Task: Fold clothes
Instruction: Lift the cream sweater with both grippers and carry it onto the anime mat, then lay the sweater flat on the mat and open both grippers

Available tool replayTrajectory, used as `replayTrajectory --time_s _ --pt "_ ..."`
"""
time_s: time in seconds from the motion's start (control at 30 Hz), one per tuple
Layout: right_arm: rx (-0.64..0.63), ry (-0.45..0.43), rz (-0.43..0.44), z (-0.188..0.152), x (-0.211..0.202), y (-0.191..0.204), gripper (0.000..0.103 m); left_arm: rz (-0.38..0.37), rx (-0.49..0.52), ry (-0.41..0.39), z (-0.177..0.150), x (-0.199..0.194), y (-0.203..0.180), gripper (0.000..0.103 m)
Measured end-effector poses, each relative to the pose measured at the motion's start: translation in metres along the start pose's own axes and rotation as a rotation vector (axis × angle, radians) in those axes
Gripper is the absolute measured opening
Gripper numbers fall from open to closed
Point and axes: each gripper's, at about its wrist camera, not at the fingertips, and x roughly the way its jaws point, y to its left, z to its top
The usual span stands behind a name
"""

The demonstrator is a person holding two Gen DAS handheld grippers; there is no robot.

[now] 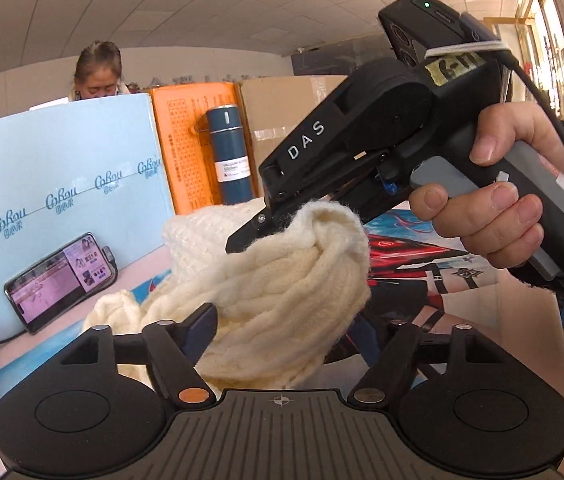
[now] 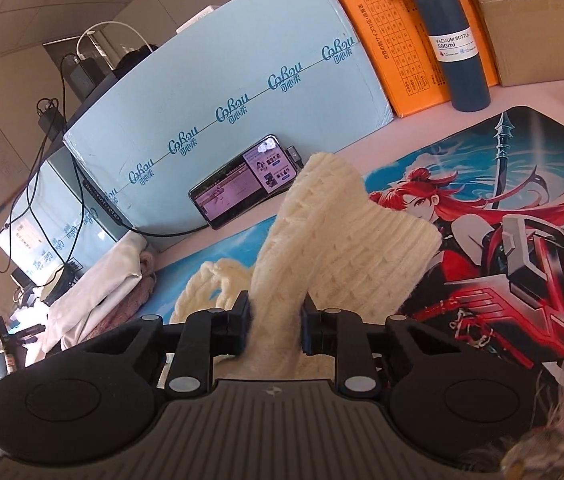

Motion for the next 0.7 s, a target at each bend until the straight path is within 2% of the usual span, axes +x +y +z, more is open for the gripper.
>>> replayTrajectory --time_s 0.1,0.33,0.43,0.5,0.57,0.6,0.63,0.7 --pt "-0.024 -0.036 0.000 -0.010 -0.017 -0.006 0.021 -0.052 -0.045 -0.019 -0.002 -0.005 0.011 0.085" --pt "-0.074 -0.084 -0.034 -0.035 -0.060 -0.022 0.021 -0.136 -0.209 -0.096 -0.013 -0.027 0.039 0.086" --pt "-0.101 -0.045 -0.049 -0.048 -0.070 -0.031 0.021 -0.074 -0.306 -0.119 -0.016 -0.031 0.053 0.091" --pt "-0.116 -0.011 -0.037 -0.056 -0.074 -0.037 0.022 0.001 -0.381 -0.086 -0.016 -0.026 0.061 0.091" --pt "-0.139 0.020 -0.018 -0.063 -0.080 -0.042 0.026 0.103 -0.446 -0.010 -0.017 -0.018 0.067 0.091" --pt "-0.161 0.025 -0.010 -0.065 -0.085 -0.044 0.037 0.158 -0.477 0.033 -0.017 -0.013 0.070 0.091" --pt "-0.180 0.016 -0.015 -0.066 -0.090 -0.046 0.058 0.203 -0.505 0.078 -0.018 -0.008 0.073 0.091" --pt "-0.183 -0.047 -0.098 -0.062 -0.101 -0.055 0.075 0.254 -0.552 0.159 -0.022 0.000 0.077 0.091"
